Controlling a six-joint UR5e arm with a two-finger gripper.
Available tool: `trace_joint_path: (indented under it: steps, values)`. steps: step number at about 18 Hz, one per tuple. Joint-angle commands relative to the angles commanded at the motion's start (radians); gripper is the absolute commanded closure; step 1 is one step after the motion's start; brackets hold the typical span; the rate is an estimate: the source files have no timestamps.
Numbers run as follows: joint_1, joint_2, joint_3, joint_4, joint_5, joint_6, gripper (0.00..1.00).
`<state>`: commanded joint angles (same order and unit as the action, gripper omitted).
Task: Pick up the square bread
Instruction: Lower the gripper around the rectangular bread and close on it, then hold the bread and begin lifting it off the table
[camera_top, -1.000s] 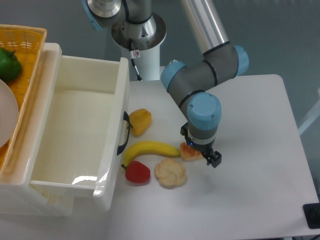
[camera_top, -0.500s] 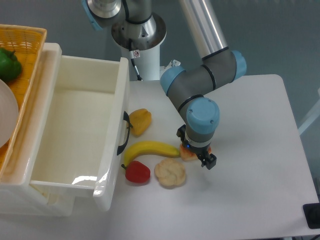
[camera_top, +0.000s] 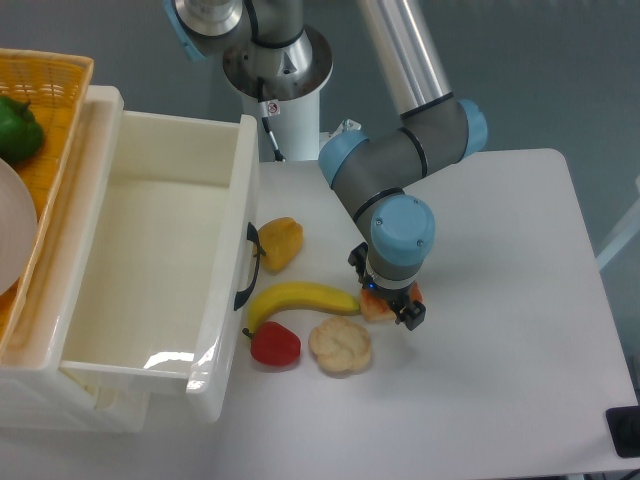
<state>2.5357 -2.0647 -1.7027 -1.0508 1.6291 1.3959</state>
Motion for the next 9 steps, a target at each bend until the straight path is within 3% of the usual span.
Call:
trace_joint_path:
  steps: [9]
  values:
    - [-0.002, -0.002, -0.005, 0.002, 0.003, -0.003, 0.04]
